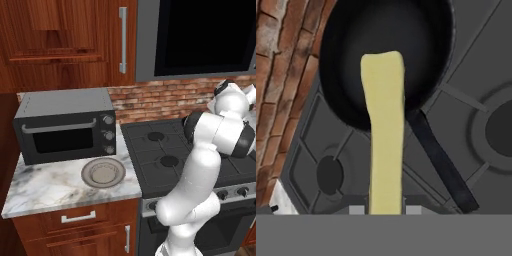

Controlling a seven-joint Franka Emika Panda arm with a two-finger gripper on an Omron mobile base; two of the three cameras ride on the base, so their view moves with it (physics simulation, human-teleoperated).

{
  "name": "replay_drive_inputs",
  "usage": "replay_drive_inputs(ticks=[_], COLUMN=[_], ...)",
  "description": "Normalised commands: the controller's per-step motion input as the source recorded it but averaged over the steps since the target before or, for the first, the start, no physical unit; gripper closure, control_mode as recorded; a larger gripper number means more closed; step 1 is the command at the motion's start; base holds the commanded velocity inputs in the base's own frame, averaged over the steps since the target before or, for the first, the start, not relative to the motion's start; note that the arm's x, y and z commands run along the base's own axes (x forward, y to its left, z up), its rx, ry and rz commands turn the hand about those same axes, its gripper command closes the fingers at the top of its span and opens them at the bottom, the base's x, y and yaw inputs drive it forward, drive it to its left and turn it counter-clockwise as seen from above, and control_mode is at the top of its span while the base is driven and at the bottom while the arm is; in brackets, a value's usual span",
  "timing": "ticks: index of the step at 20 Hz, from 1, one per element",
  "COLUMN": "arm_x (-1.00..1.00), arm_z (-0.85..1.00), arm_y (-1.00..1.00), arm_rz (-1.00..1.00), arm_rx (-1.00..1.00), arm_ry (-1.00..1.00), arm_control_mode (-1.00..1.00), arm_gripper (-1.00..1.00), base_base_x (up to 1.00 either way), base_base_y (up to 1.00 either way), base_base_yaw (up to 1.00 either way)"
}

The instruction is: Pick up the butter stick and place it in the pan. Then turn on the burner for the pan.

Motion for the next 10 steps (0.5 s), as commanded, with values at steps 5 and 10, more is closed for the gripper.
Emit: replay_drive_inputs(ticks=[5,10], arm_x=[0.28,0.28], arm_z=[-0.17,-0.19], arm_y=[-0.09,-0.1], arm_rz=[0.03,0.04], arm_rx=[0.0,-0.01], arm_ry=[0.0,0.0], arm_control_mode=[-1.0,-1.0], arm_gripper=[1.0,1.0], base_base_x=[0.0,0.0], base_base_y=[0.0,0.0], base_base_yaw=[0.0,0.0])
